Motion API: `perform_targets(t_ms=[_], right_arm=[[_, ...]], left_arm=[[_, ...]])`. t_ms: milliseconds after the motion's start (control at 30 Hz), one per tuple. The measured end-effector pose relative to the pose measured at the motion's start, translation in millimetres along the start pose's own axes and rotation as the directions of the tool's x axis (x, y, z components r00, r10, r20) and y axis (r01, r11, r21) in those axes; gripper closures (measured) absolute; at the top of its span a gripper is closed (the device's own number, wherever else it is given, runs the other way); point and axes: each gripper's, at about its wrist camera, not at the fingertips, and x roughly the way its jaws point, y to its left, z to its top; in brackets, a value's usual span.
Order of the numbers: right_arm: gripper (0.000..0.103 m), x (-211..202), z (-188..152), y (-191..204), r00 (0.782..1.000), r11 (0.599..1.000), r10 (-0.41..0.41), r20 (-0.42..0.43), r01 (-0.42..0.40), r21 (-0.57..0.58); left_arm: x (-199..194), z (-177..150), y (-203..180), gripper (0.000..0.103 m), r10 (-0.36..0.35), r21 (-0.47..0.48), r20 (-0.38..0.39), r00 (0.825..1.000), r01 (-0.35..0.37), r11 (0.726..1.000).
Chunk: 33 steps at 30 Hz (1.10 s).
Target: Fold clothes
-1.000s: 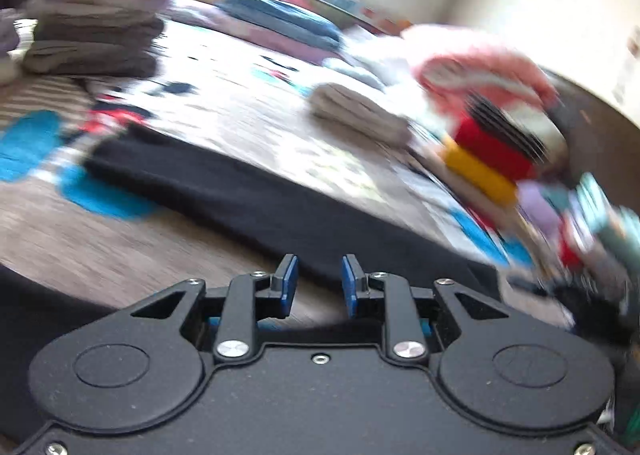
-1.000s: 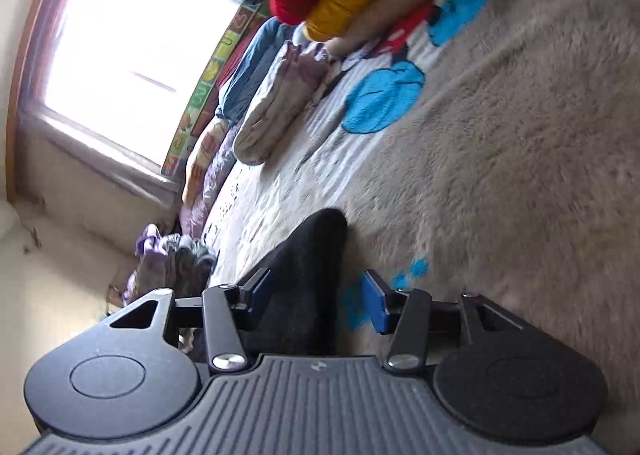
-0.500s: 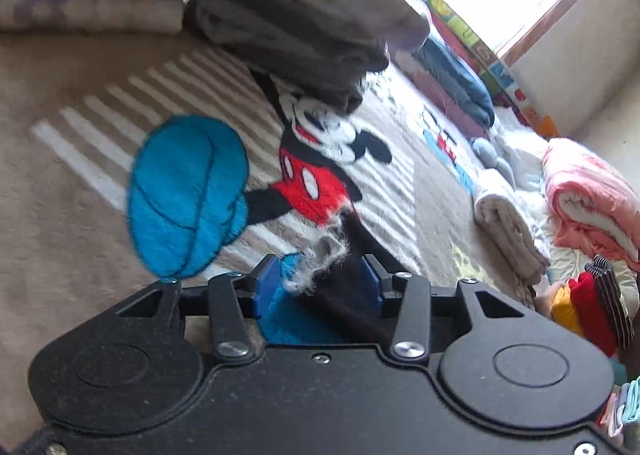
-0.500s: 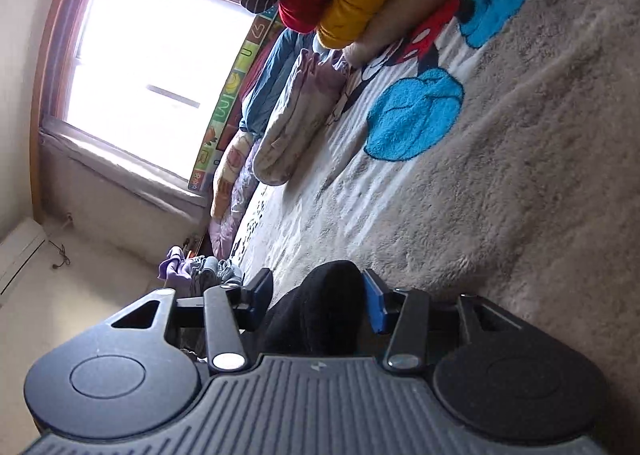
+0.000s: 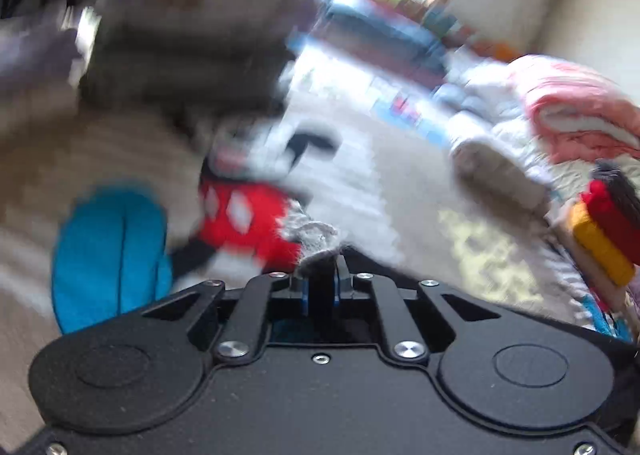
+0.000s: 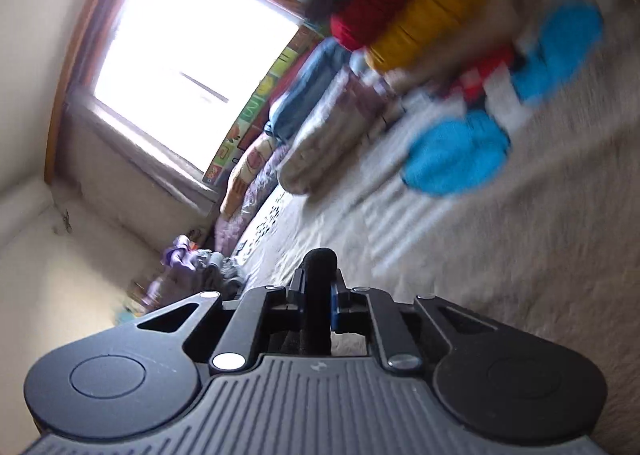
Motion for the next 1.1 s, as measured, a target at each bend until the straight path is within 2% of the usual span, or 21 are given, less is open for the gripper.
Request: perform_targets(t_ms=[133, 300, 467, 567, 633, 767, 833, 867, 900, 933, 967, 1033, 1100], right_arm=[[0.09, -3.8, 1.5, 26.4, 0.997, 0.975, -0.07, 0.037, 0.076, -0.211], [0.09, -2.4, 0.0, 36.0, 0.988, 0.933, -0.143, 0.06, 0.155, -0.326], [0.09, 8.3, -5.1, 18.3, 0.974, 0.932, -0.228, 0.002, 0.219, -0.29], [0.089, 21.4, -9.7, 4.8, 0.954, 0.929, -0.292, -0.074, 0.264, -0.259], [0.088, 22.7, -12.1, 5.1, 0.95, 0.924, -0.303, -0.081, 0.272, -0.267], [0.077, 17.3, -14.3, 15.3, 0.946, 0.907, -0.32, -0.049, 0.291, -0.304], [0.063, 6.3, -14.7, 29.6, 0.941, 0.876, -0.338, 0.007, 0.317, -0.362], [0.058, -0.2, -16.2, 38.1, 0.94, 0.856, -0.34, 0.036, 0.325, -0.403], [0.058, -6.4, -18.5, 47.6, 0.945, 0.836, -0.323, 0.057, 0.313, -0.451], [0.058, -12.1, -20.3, 57.1, 0.954, 0.817, -0.292, 0.07, 0.287, -0.5], [0.058, -15.4, -23.9, 67.2, 0.965, 0.793, -0.255, 0.064, 0.247, -0.557], [0.058, -9.8, -37.8, 86.5, 0.979, 0.718, -0.204, -0.003, 0.147, -0.68], [0.062, 0.2, -51.2, 95.6, 0.975, 0.649, -0.21, -0.072, 0.084, -0.756]], left_arm=[[-12.1, 4.7, -1.2, 0.096, -0.041, 0.02, 0.084, 0.996, 0.04, 0.999], [-4.8, 6.8, 2.8, 0.096, -0.052, 0.015, 0.077, 0.996, 0.051, 0.999], [15.4, 9.6, 5.3, 0.095, -0.031, -0.005, 0.011, 0.999, 0.031, 1.0], [30.2, 10.2, 6.9, 0.094, -0.001, 0.006, -0.027, 1.0, 0.001, 1.0], [43.7, 8.6, 9.0, 0.094, 0.01, 0.003, -0.055, 0.998, -0.01, 1.0], [52.7, 10.6, 12.9, 0.094, -0.015, -0.041, -0.091, 0.996, 0.012, 0.999], [50.2, 13.5, 16.4, 0.09, -0.031, -0.076, -0.107, 0.994, 0.023, 0.997], [49.0, 14.9, 18.2, 0.08, -0.04, -0.093, -0.114, 0.993, 0.029, 0.995], [47.7, 16.4, 20.0, 0.071, -0.048, -0.111, -0.122, 0.991, 0.034, 0.993], [46.0, 17.4, 21.6, 0.068, -0.046, -0.123, -0.131, 0.99, 0.03, 0.992], [43.8, 17.9, 23.2, 0.067, -0.035, -0.13, -0.142, 0.989, 0.016, 0.991], [44.0, 15.9, 23.9, 0.065, -0.028, -0.139, -0.159, 0.987, 0.005, 0.99], [45.5, 12.9, 24.0, 0.065, -0.025, -0.146, -0.176, 0.984, -0.001, 0.989]])
